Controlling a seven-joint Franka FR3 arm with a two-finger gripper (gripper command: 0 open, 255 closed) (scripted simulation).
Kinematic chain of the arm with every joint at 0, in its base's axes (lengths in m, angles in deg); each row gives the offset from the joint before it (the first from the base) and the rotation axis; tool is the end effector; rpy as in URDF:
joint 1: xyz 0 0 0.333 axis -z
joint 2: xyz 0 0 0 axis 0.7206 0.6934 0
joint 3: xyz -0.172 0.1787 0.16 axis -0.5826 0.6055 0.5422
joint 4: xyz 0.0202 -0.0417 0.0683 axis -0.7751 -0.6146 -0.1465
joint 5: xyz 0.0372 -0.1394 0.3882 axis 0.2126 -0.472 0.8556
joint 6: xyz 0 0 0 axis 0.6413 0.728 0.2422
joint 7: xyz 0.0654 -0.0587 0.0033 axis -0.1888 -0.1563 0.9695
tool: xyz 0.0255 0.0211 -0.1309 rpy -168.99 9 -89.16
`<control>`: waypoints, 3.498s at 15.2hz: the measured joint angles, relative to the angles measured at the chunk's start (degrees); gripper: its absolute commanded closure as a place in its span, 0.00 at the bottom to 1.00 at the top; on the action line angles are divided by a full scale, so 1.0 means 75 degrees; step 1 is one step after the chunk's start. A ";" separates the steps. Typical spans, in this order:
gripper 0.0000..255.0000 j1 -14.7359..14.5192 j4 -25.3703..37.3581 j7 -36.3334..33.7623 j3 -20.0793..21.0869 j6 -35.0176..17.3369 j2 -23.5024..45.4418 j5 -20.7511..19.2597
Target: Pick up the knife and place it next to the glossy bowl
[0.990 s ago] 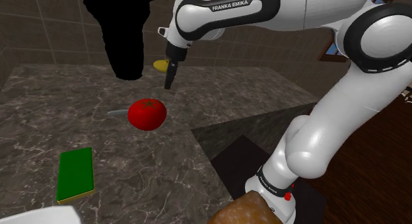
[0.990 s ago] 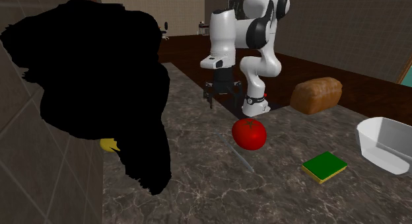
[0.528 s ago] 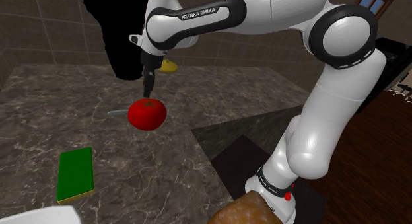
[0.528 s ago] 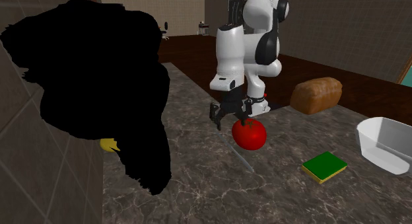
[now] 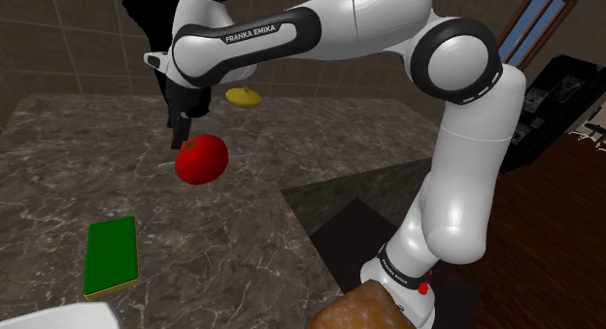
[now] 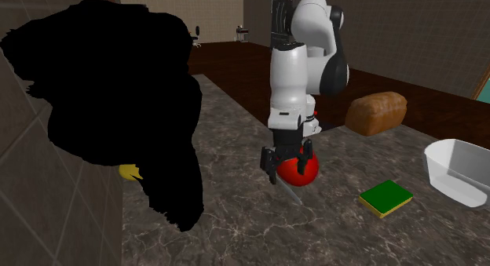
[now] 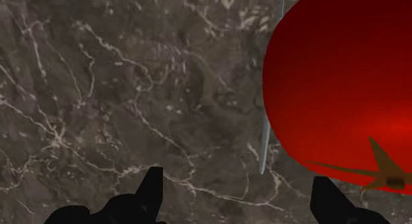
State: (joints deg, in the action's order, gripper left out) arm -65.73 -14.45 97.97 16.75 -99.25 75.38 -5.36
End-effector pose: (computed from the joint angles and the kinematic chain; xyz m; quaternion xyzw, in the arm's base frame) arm 0.6042 0.3001 0.3434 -0.8047 -0.5839 -0.0986 0.0428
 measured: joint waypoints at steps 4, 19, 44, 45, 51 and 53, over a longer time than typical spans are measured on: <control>0.00 -0.0073 -0.0108 -0.0046 0.0065 -0.1038 0.0269 -0.0040; 1.00 0.0069 -0.0449 0.0001 0.0204 -0.1068 0.0045 -0.0006; 0.00 0.1683 -0.1755 0.2391 -0.0054 0.0623 -0.0783 0.1936; 0.00 0.1674 -0.1797 0.2401 -0.0046 0.0561 -0.0763 0.1948; 0.00 0.1668 -0.1811 0.2415 -0.0041 0.0500 -0.0718 0.1957; 1.00 0.1668 -0.1811 0.2415 -0.0041 0.0500 -0.0718 0.1957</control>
State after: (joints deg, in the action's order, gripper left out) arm -53.22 -28.03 116.08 16.44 -95.50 70.00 9.32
